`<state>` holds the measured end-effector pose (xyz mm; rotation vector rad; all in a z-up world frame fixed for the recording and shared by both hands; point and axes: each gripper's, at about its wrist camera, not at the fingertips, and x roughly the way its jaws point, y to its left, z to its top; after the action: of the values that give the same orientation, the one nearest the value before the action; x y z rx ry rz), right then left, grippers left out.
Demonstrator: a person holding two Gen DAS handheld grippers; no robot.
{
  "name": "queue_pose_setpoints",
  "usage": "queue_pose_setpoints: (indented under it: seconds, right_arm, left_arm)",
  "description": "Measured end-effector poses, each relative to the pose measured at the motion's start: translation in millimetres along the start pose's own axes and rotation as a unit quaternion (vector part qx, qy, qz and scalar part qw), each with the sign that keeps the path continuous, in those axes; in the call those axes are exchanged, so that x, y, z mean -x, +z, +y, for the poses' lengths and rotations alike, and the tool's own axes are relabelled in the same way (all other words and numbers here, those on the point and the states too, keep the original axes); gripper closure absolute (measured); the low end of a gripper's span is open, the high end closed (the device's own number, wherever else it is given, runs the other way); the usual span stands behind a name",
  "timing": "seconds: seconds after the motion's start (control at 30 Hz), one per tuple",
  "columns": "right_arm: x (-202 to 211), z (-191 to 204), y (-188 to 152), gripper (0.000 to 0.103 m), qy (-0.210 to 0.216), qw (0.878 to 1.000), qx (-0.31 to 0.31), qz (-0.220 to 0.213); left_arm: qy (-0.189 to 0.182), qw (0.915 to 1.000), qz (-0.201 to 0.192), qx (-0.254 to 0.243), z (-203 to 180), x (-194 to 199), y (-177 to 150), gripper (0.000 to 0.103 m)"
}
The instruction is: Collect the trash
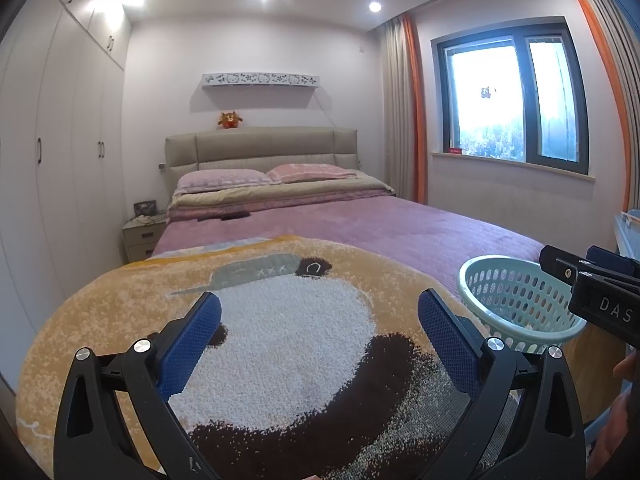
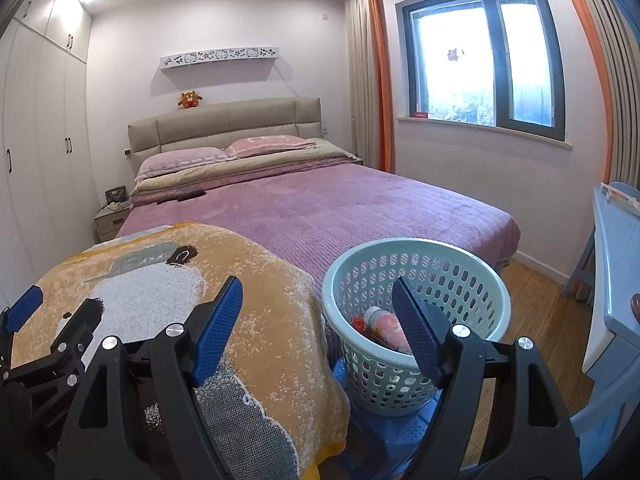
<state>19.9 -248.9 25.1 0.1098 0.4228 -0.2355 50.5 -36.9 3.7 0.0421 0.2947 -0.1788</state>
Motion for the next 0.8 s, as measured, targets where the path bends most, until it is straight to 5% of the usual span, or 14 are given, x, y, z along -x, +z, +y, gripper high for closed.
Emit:
queue_pose_setpoints:
  seconds: [0.8]
  right_arm:
    - [1.8, 2.6, -0.1, 0.03, 0.004, 1.0, 0.001, -0.002]
  left_arm:
    - [0.006, 0.9998, 0.017, 0.01, 4.1, -6.8, 0.8, 0.007]
